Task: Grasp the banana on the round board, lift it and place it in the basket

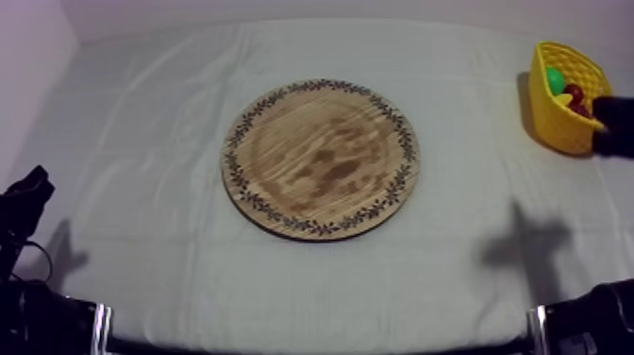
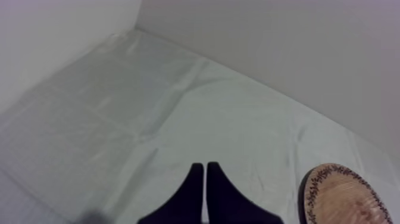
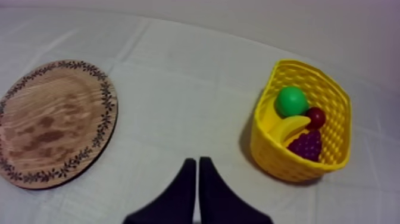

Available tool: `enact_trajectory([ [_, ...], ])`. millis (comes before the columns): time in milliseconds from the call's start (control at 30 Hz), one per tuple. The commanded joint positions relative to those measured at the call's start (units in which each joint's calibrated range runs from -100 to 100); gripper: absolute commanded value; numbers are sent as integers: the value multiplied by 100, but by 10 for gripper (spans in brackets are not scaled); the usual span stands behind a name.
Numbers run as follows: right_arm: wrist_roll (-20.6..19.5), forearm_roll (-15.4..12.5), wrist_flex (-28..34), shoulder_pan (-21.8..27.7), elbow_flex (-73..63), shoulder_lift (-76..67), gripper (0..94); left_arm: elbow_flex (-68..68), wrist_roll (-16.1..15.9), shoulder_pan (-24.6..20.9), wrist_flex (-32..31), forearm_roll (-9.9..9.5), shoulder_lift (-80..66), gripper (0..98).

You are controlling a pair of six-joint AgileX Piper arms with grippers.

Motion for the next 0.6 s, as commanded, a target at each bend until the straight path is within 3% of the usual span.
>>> enact_trajectory([
  [0,55,-70,-283,2,1256,-750,4,0,1,-1,0,-2,4,1],
  [167,286,-261,-566,61,2133,-1371,3,0,3,-1,0,-2,4,1],
  [300,-81,86,-825,-33,2581,-1765,3,0,1,-1,0,-2,4,1],
  [467,-529,300,-1124,-179,2778,-2154,13,0,0,-1,0,-2,4,1],
  [567,-587,466,-1283,-177,2838,-2322,8,0,2,-1,0,-2,4,1],
])
